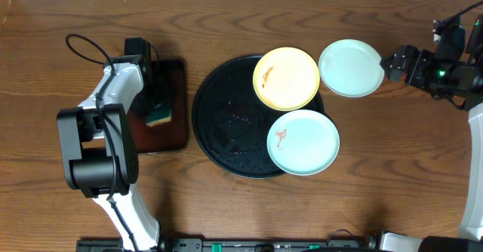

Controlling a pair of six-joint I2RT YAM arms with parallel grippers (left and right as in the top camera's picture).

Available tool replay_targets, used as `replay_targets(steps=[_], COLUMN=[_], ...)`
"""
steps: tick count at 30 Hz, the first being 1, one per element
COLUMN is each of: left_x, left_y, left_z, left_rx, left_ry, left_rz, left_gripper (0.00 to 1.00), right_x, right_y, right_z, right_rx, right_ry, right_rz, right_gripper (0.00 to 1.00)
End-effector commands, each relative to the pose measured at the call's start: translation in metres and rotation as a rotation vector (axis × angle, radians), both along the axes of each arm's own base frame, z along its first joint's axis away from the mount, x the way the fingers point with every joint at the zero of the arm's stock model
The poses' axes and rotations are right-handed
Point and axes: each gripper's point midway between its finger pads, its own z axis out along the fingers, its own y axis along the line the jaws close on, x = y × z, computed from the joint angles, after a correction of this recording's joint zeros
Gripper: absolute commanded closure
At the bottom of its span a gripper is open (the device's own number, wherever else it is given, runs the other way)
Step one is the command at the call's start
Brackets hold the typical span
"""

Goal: Clean dirty plates on tray and stack at the side
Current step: 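Wipe the sponge across the dark red tray with the left gripper, then move the right gripper to the yellow plate rim and grasp it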

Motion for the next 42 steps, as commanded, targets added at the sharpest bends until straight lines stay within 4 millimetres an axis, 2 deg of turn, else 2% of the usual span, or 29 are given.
replay_targets(steps=[1, 2, 3, 4, 6, 9, 11, 12, 15, 18, 21, 26, 28, 31, 34, 38, 42], left_x=[-0.006, -0.005, -0.004, -0.003, 0.001, 0.010, 0.014, 0.016, 0.022, 0.022, 0.017, 0.012, 0.011, 0.011, 0.011, 0.010, 0.009], left_y=[0.008, 0.008, 0.008, 0.008, 0.009, 0.009, 0.009, 0.010, 0.016, 0.017, 0.017, 0.015, 0.015, 0.015, 0.015, 0.014, 0.014], left_z=[-0.004, -0.004, -0.001, 0.002, 0.018, 0.049, 0.077, 0.098, 0.120, 0.116, 0.099, 0.075, 0.073, 0.073, 0.073, 0.073, 0.072], left_rx=[0.035, 0.035, 0.036, 0.036, 0.038, 0.042, 0.049, 0.056, 0.098, 0.100, 0.096, 0.086, 0.081, 0.081, 0.081, 0.080, 0.080], left_ry=[0.026, 0.024, 0.018, 0.013, -0.013, -0.089, -0.164, -0.220, -0.296, -0.288, -0.249, -0.187, -0.179, -0.178, -0.176, -0.172, -0.171], left_rz=[-0.003, -0.003, -0.003, -0.002, -0.001, 0.005, 0.009, 0.009, 0.011, 0.009, 0.009, 0.009, 0.008, 0.008, 0.008, 0.007, 0.007], left_gripper=[0.65, 0.74, 0.88, 0.92, 0.92, 0.92, 0.93, 0.93, 0.92, 0.93, 0.93, 0.93, 0.93, 0.92, 0.93, 0.93, 0.93], right_x=[0.002, 0.002, 0.002, 0.003, 0.004, 0.008, 0.011, 0.014, 0.026, 0.048, 0.069, 0.100, 0.106, 0.111, 0.115, 0.113, 0.110], right_y=[0.002, 0.002, 0.002, 0.002, 0.002, 0.005, 0.009, 0.011, 0.008, 0.020, 0.038, 0.072, 0.088, 0.098, 0.116, 0.128, 0.133], right_z=[0.000, 0.000, 0.001, 0.001, 0.002, 0.003, 0.002, -0.001, -0.014, -0.032, -0.052, -0.107, -0.132, -0.162, -0.190, -0.212, -0.218], right_rx=[0.006, 0.005, 0.005, 0.005, 0.003, 0.004, 0.001, -0.009, -0.055, -0.072, -0.088, -0.121, -0.126, -0.158, -0.168, -0.193, -0.203], right_ry=[0.002, 0.001, -0.001, -0.004, -0.012, -0.022, -0.025, -0.021, 0.006, 0.011, 0.012, 0.070, 0.105, 0.152, 0.175, 0.207, 0.221], right_rz=[0.001, 0.001, 0.000, 0.000, 0.002, 0.004, 0.016, 0.018, -0.028, -0.014, 0.028, 0.044, 0.059, 0.025, 0.056, 0.064, 0.076], right_gripper=[0.09, 0.17, 0.27, 0.33, 0.40, 0.41, 0.44, 0.46, 0.47, 0.47, 0.47, 0.51, 0.53, 0.55, 0.54, 0.53, 0.60])
